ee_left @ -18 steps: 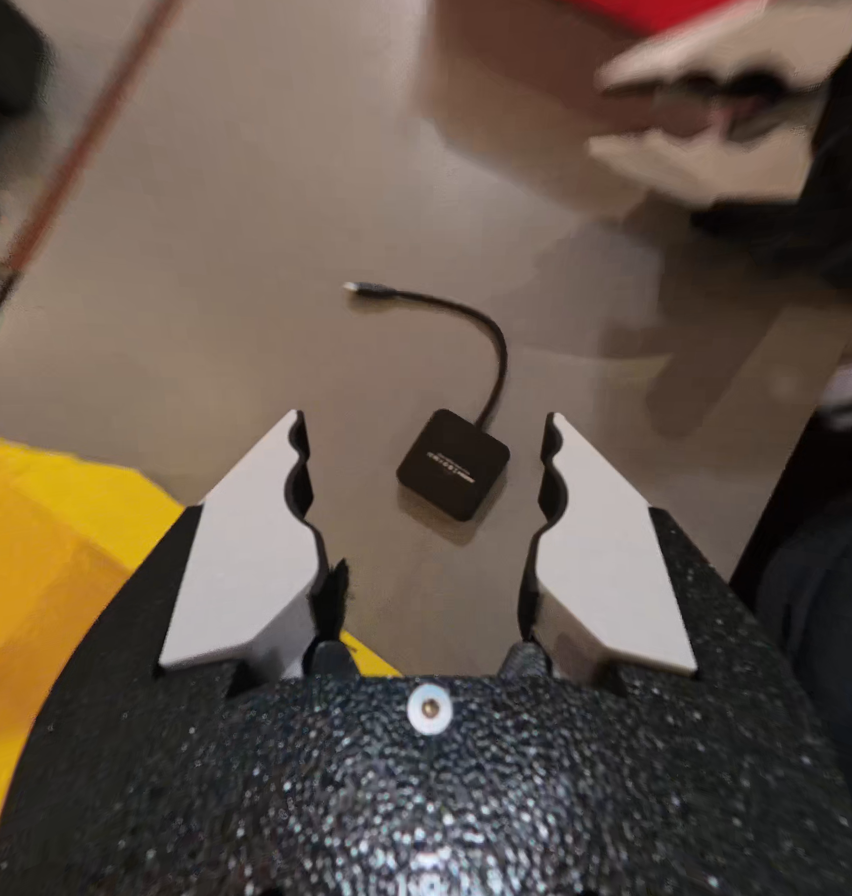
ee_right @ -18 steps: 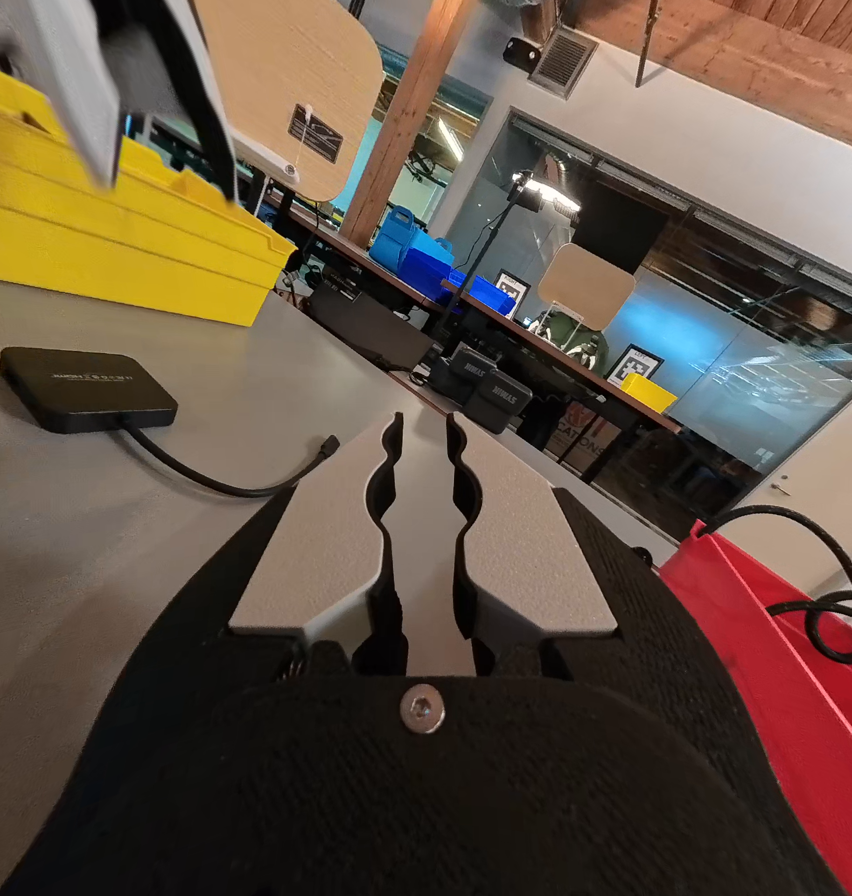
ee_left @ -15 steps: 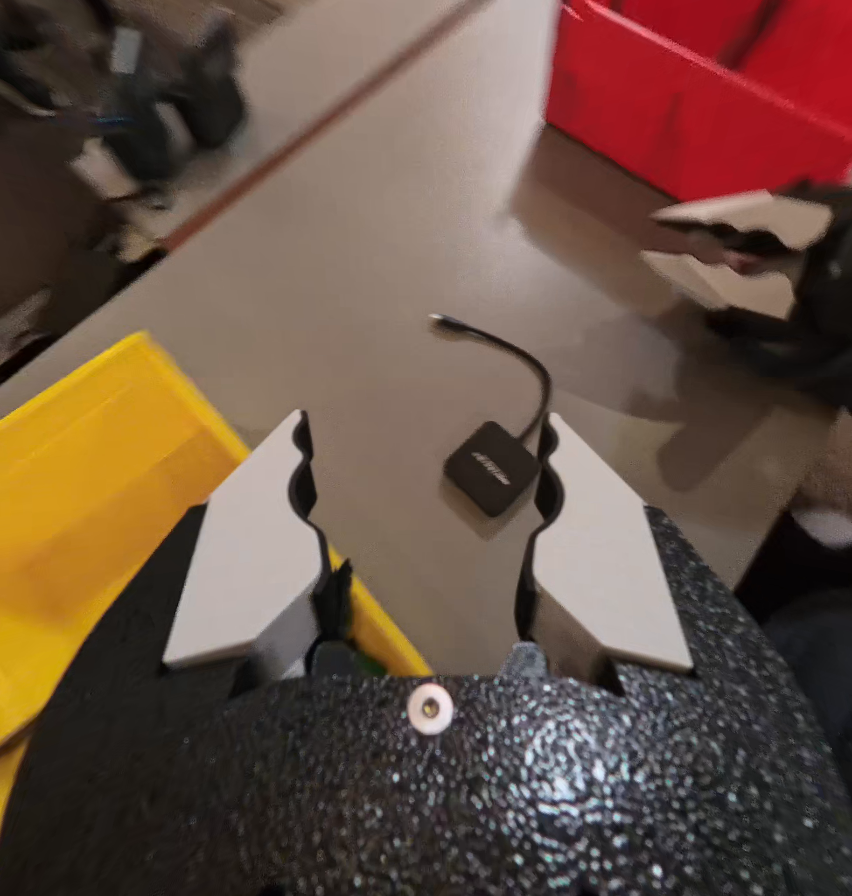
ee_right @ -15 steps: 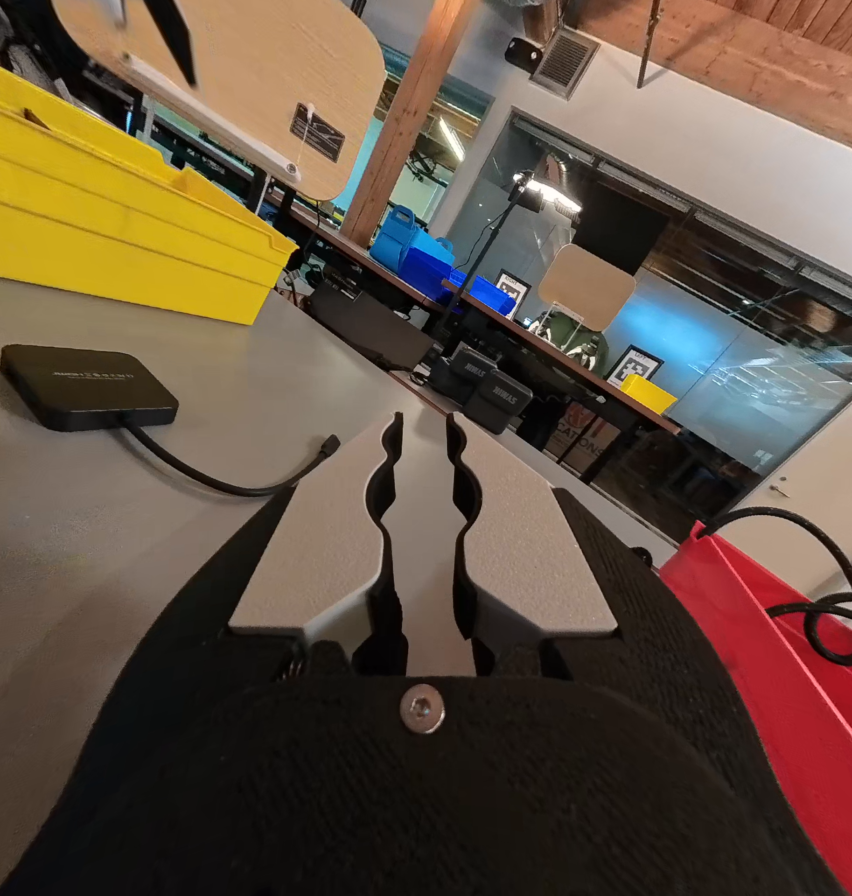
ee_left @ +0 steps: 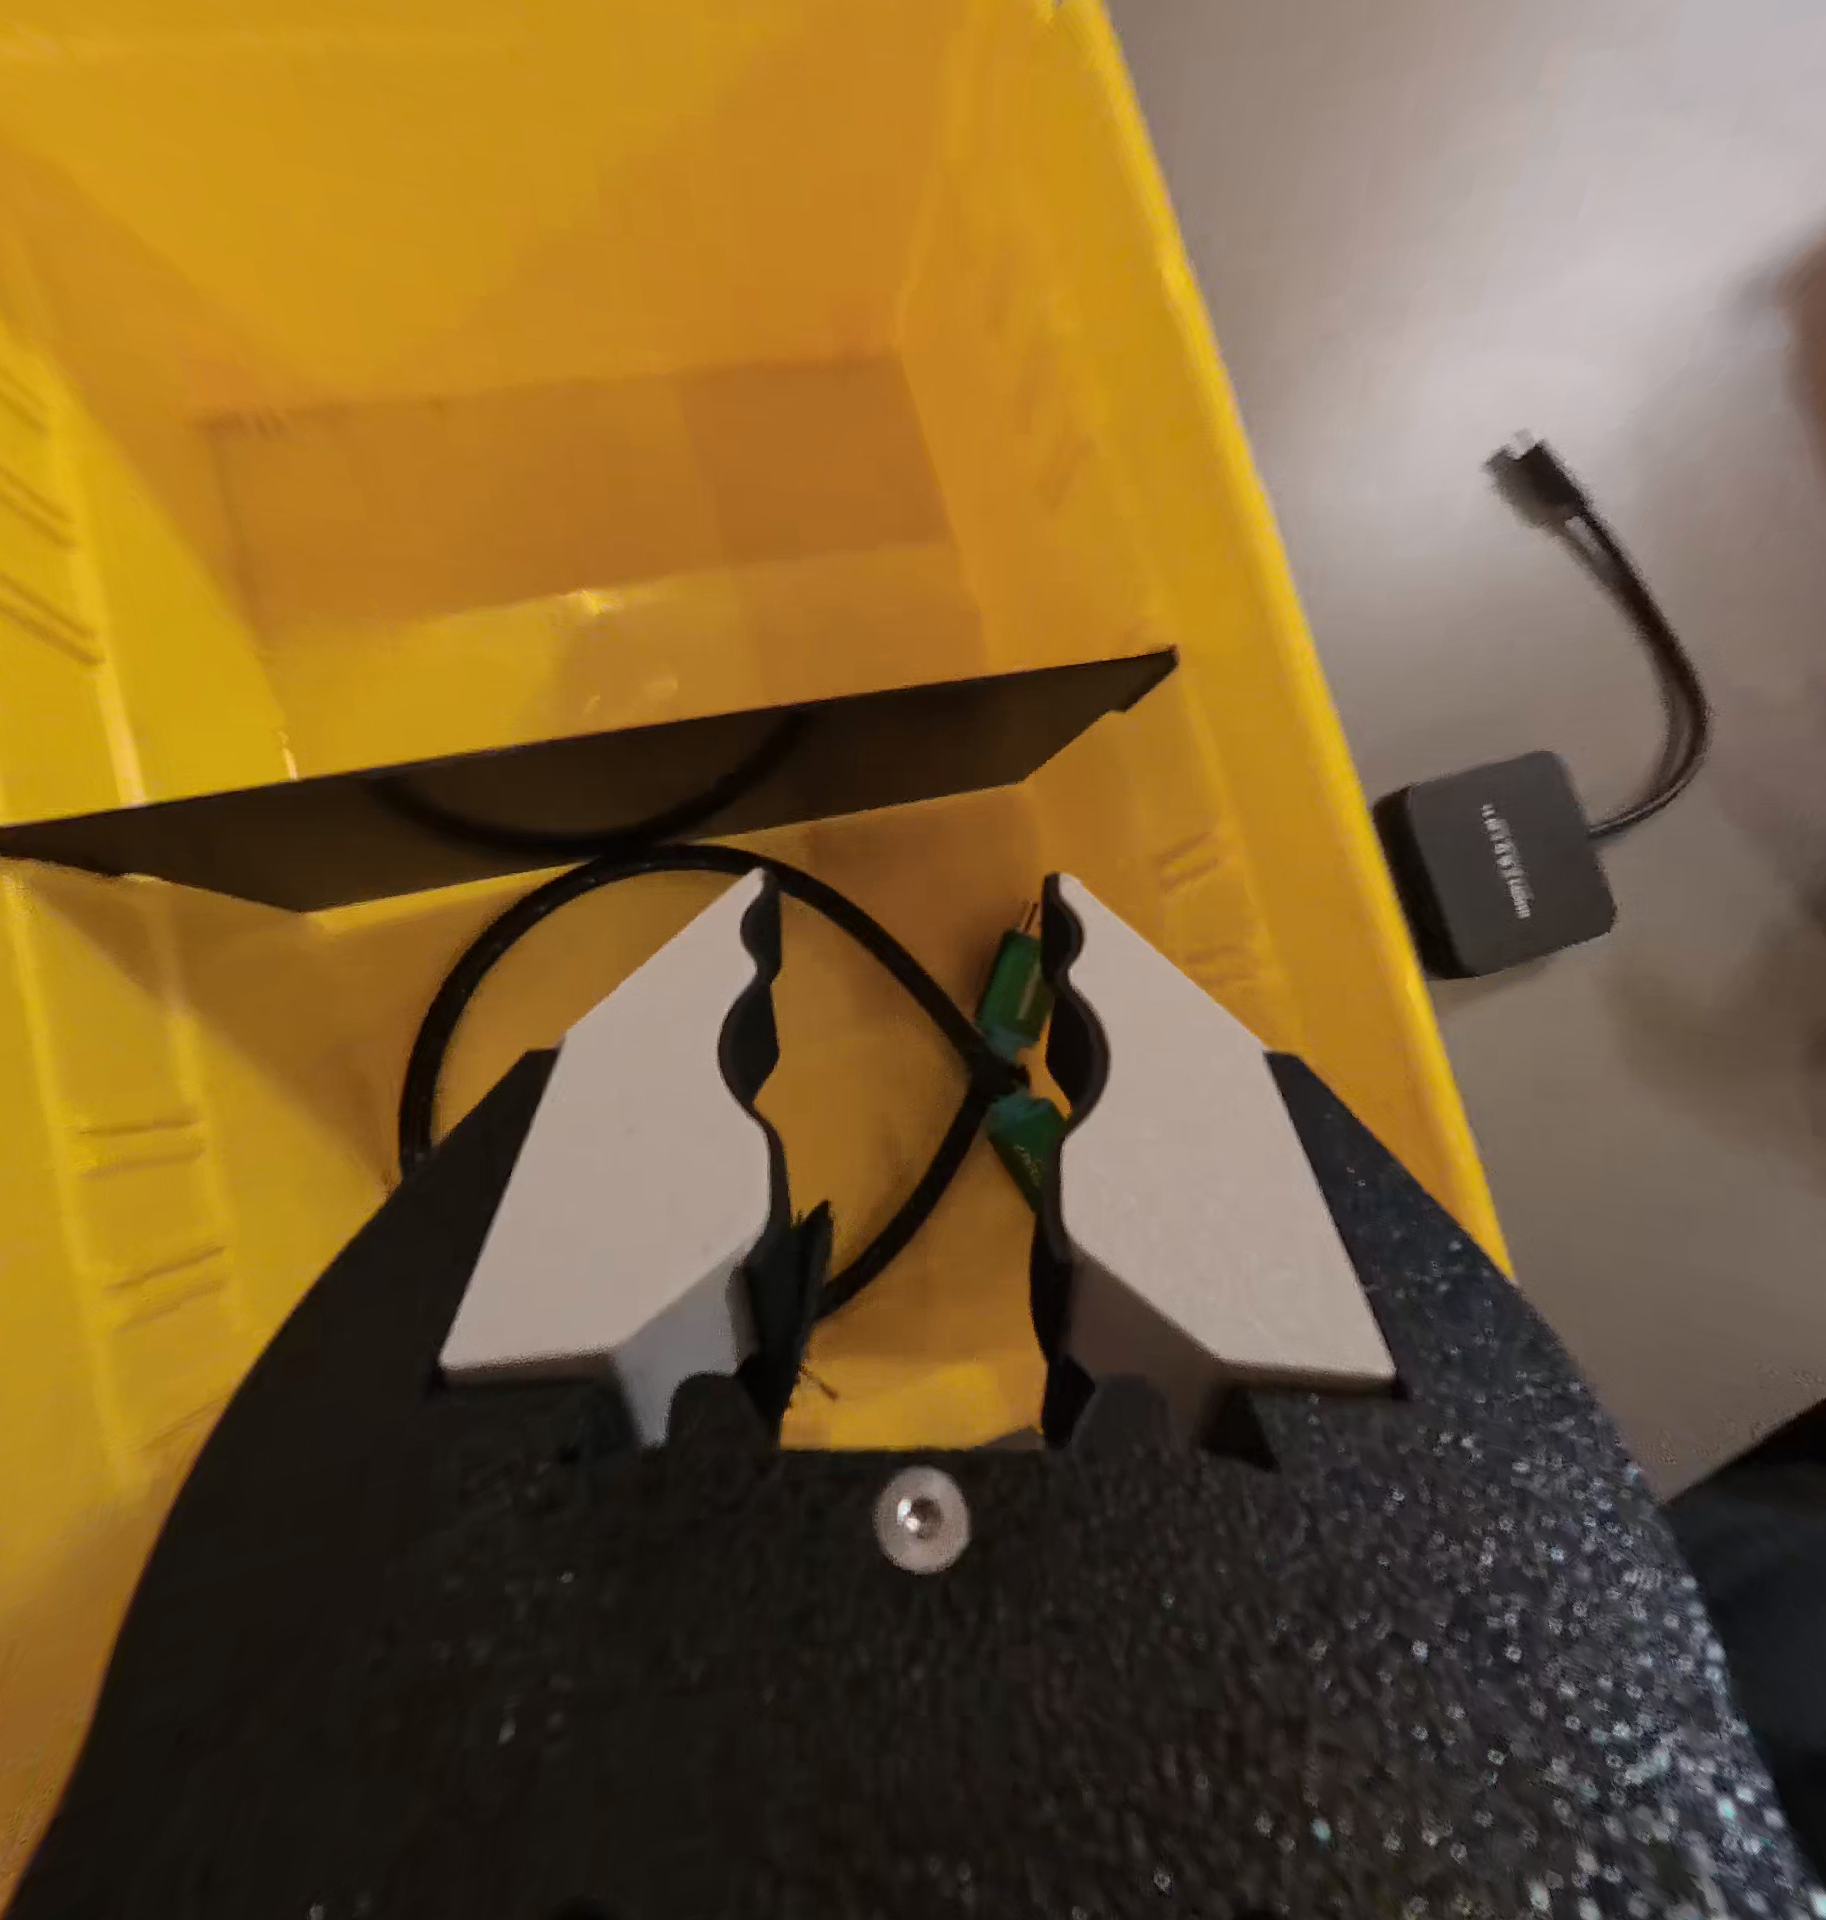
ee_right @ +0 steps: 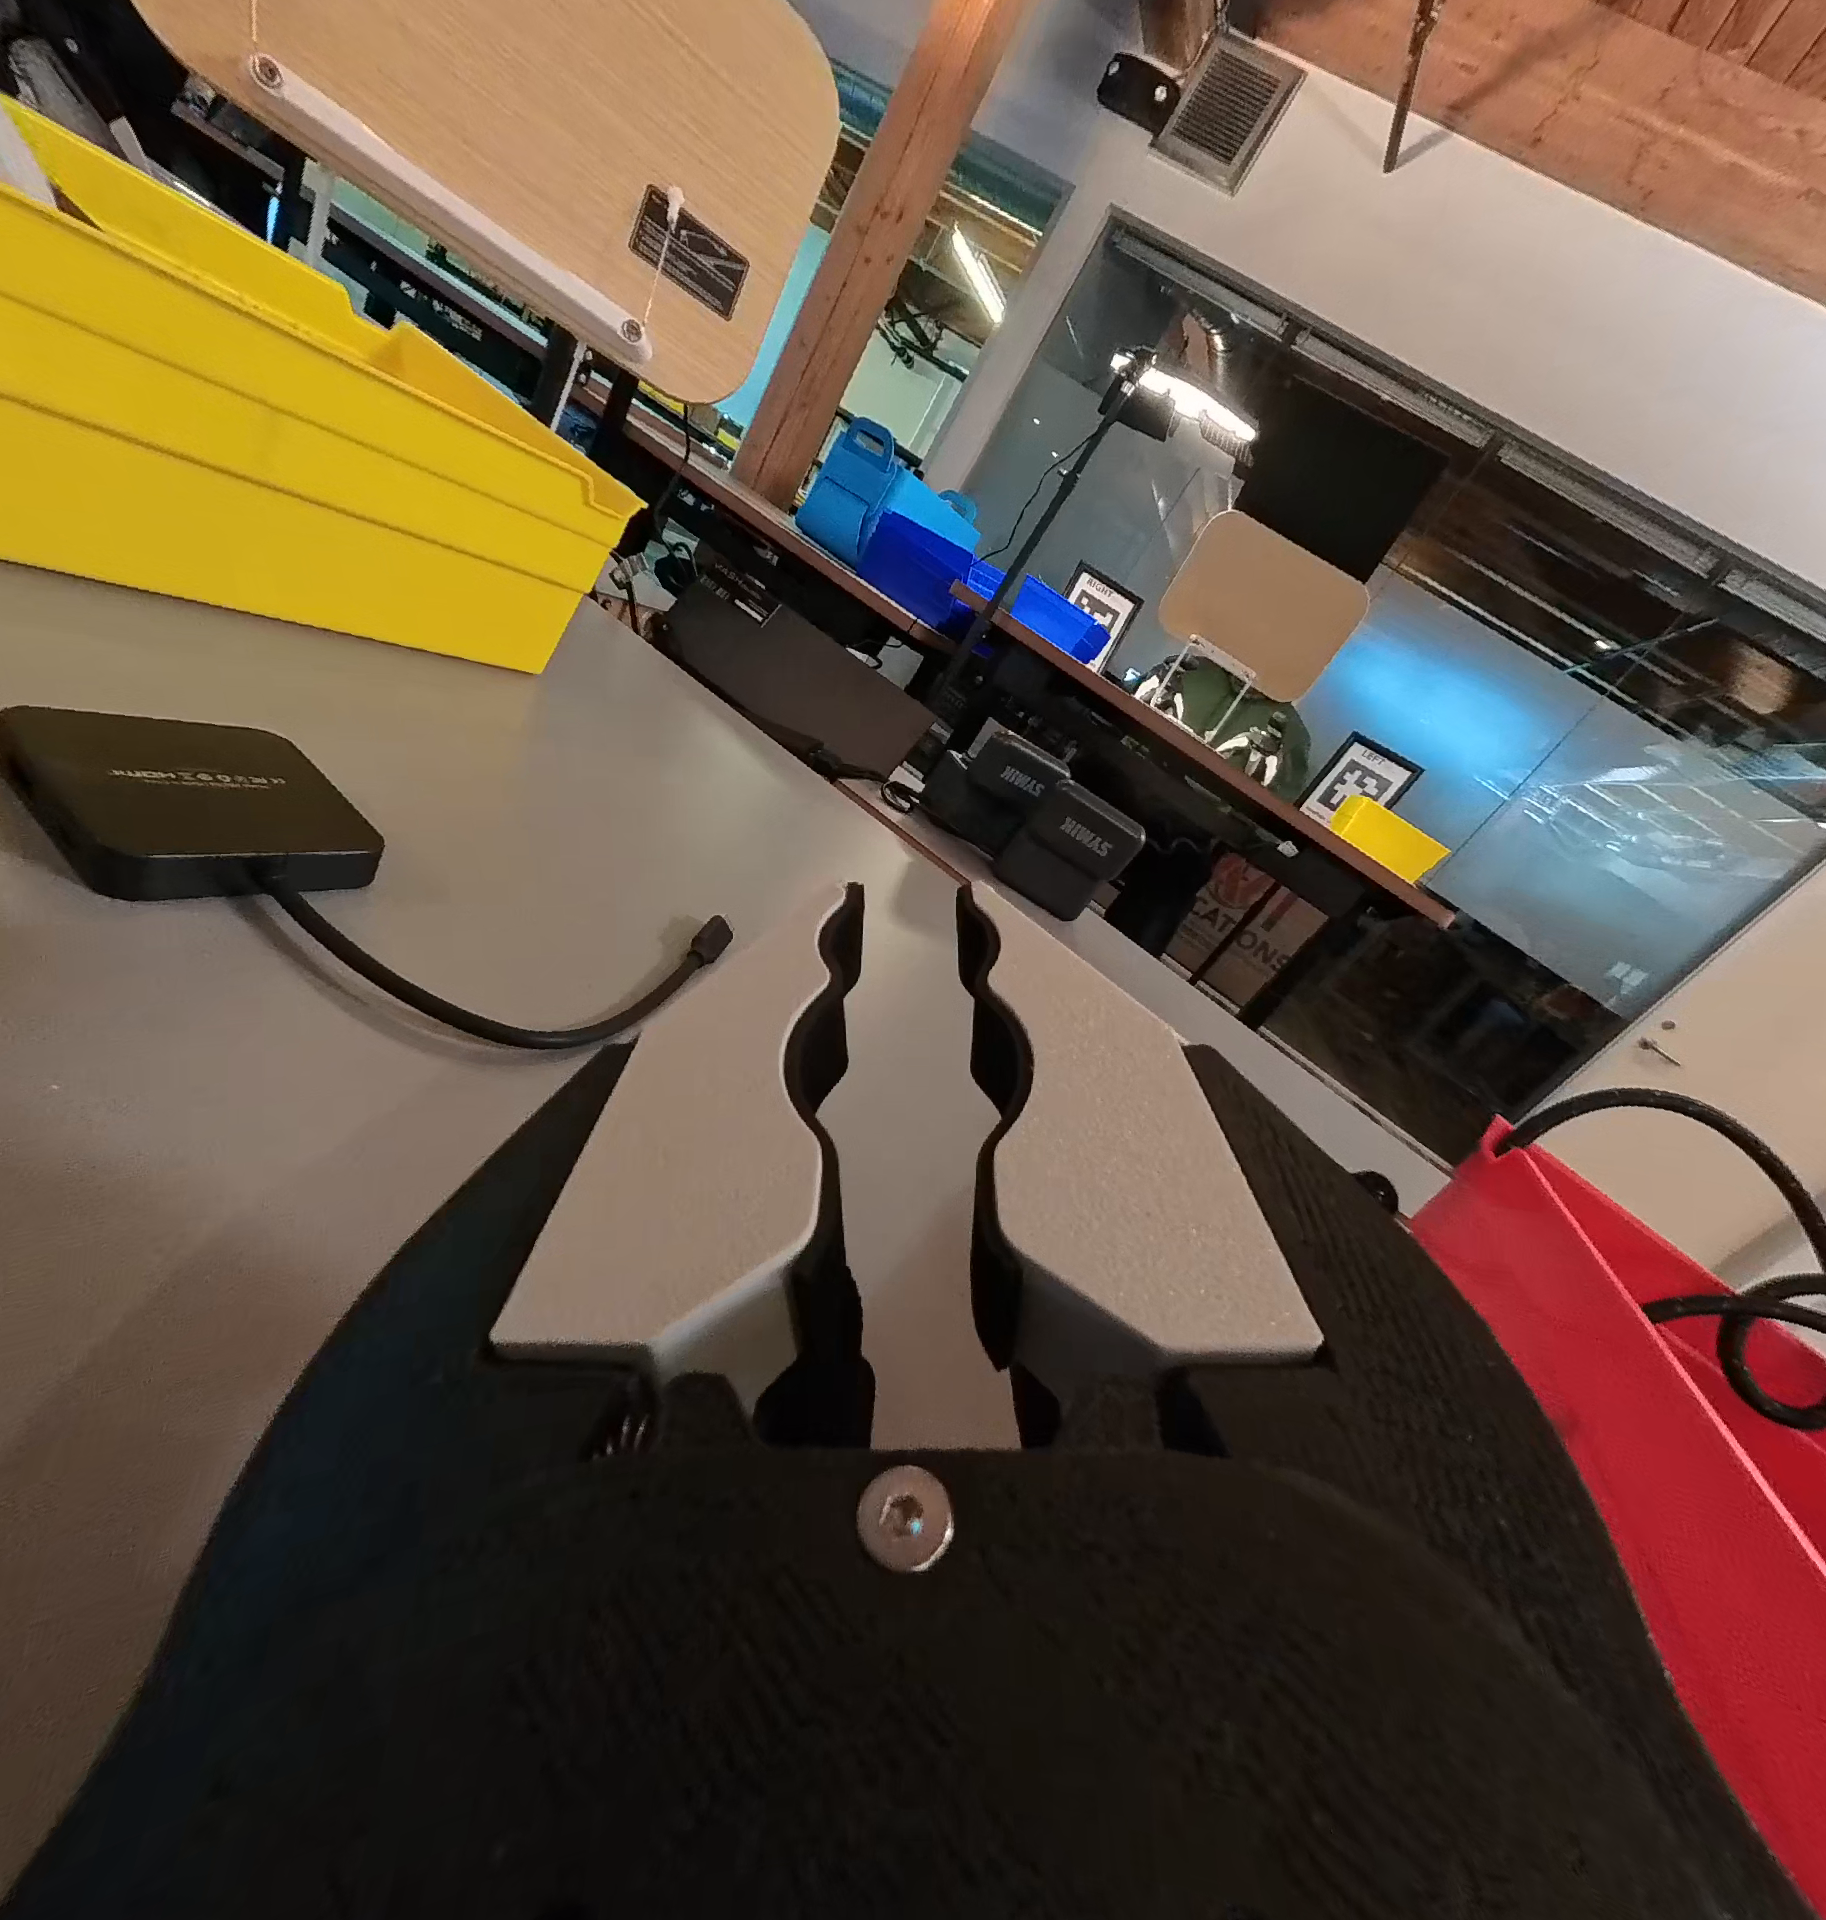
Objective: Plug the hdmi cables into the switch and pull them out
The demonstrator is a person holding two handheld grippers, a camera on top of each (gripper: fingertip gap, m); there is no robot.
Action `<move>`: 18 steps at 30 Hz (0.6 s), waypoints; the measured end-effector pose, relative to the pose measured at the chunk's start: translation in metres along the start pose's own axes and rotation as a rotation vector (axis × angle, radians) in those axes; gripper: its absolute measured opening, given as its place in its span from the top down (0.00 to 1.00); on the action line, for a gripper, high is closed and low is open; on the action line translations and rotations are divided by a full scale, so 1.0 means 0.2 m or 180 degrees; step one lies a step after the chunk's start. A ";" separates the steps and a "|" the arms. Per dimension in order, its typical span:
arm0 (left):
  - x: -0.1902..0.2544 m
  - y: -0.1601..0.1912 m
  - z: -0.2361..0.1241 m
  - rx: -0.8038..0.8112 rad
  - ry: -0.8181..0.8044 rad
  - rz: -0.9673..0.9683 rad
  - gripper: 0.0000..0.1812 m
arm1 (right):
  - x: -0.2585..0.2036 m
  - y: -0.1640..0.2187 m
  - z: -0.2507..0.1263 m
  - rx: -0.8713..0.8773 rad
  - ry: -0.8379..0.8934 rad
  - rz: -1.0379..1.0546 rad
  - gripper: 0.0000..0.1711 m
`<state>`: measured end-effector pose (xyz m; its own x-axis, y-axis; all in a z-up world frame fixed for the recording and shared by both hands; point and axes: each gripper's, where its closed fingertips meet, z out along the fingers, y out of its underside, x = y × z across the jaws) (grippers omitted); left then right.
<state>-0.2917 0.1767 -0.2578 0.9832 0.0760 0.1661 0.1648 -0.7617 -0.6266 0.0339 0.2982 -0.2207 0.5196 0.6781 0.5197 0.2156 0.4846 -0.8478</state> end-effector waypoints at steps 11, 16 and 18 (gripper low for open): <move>-0.06 0.17 0.24 -0.0636 -0.0111 -0.0053 0.79 | -0.01 0.00 0.00 -0.0014 -0.0031 -0.0037 0.91; -0.07 0.18 0.24 -0.0643 -0.0066 -0.0041 0.90 | -0.02 0.00 0.00 -0.0012 -0.0052 -0.0048 0.91; -0.08 0.17 0.21 -0.0613 -0.0103 0.0003 0.90 | -0.02 0.00 0.00 -0.0011 -0.0054 -0.0051 0.91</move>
<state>-0.2992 0.1777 -0.3137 0.9859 0.0935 0.1390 0.1486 -0.8707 -0.4688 0.0314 0.2957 -0.2230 0.5020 0.6796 0.5349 0.2267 0.4935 -0.8397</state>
